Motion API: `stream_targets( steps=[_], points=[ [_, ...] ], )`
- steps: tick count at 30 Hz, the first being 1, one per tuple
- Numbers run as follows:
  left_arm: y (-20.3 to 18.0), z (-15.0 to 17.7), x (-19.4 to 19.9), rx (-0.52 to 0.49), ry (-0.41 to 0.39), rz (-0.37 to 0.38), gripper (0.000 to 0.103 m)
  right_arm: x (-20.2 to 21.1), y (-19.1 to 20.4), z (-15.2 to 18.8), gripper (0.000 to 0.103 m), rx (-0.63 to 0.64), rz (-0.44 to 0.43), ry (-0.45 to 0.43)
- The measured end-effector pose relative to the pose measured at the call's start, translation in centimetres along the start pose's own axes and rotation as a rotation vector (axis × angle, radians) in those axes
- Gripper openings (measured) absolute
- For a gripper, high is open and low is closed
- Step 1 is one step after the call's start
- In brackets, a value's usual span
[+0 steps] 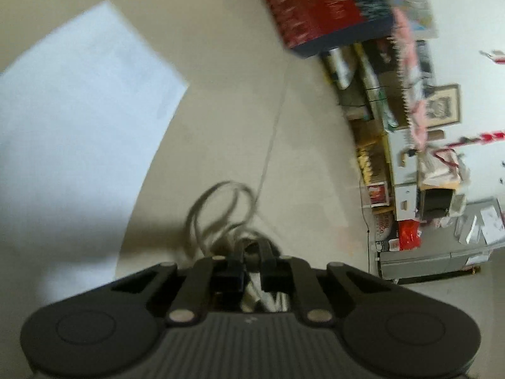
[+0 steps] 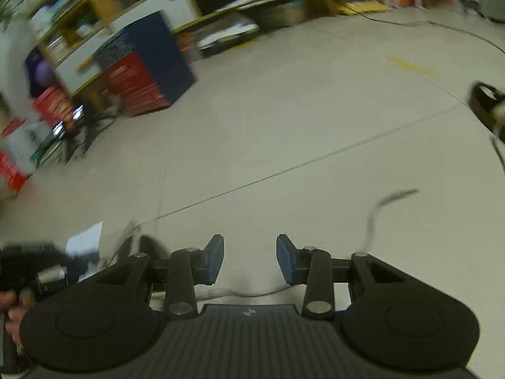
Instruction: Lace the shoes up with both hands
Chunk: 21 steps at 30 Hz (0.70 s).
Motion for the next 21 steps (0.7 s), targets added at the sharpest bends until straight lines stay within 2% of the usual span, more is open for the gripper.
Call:
stream_targets(
  steps=[4,9,13,15,17,18,21],
  points=[
    [-3.1,0.1,0.6,-0.137,-0.022,0.035,0.009,0.3,3.7,0.6,0.04,0.125,-0.087,-0.012],
    [-7.2,0.6,1.0,-0.3,-0.024,0.082,0.009,0.2,9.3,0.8,0.04,0.342,-0.21,-0.055],
    [-9.8,1.1,0.4,-0.413,-0.019,0.098,0.009,-1.2,13.3,0.6,0.04,0.427,-0.296,-0.061],
    [-10.7,1.2,0.1,-0.455,-0.013,0.103,0.009,-2.7,14.6,0.8,0.04,0.444,-0.31,-0.04],
    [-10.8,1.2,-0.4,-0.475,-0.005,0.094,0.009,-4.7,14.8,1.3,0.04,0.431,-0.261,0.021],
    [-10.4,0.9,-0.4,-0.473,-0.007,0.079,0.009,-5.4,14.5,1.3,0.039,0.417,-0.223,0.047],
    [-8.6,-0.3,0.1,-0.409,-0.019,0.059,0.009,-4.7,12.6,0.8,0.038,0.306,-0.206,0.037]
  ],
)
Point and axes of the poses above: each gripper's, at about its wrist camera, not at the fingertips, and x roughly against the way its jaws point, y to its left, z to its underside, the point moved 9 cm from there along -x, roughly the way its jaws point, and after that the axes turned 5 degrees about y, right-handed, at the moved point
